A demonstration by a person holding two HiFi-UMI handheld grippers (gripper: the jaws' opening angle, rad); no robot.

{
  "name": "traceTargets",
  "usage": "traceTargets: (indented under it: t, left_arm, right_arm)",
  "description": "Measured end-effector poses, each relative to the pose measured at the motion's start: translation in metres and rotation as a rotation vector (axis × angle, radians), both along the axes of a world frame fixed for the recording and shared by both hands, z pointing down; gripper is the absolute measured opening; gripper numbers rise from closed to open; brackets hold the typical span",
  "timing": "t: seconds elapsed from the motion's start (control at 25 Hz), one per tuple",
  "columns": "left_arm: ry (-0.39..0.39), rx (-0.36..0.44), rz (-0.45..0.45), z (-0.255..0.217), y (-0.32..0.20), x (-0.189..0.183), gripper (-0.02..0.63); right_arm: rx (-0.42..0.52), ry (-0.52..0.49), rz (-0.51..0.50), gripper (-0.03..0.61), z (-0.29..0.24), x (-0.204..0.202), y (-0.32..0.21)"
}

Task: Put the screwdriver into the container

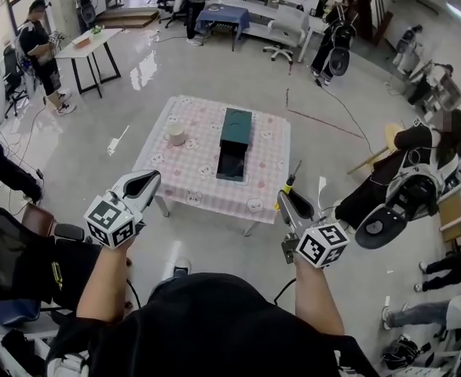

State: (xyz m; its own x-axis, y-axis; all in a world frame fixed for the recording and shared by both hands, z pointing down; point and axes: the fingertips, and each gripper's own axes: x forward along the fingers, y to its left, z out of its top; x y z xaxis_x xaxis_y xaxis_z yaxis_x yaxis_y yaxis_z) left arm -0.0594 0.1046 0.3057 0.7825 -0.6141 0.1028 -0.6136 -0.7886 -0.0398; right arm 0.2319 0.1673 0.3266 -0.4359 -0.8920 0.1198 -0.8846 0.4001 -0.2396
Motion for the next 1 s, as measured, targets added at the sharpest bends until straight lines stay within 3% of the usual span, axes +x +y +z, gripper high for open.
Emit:
traceTargets:
  t: [1.0]
  left_arm:
    - [-0.015, -0.054, 0.184, 0.019, -0.115, 0.024, 0.001]
  right_arm:
    - [-0.068, 0.022, 0.124, 0.106, 0.022, -0.006, -0.073]
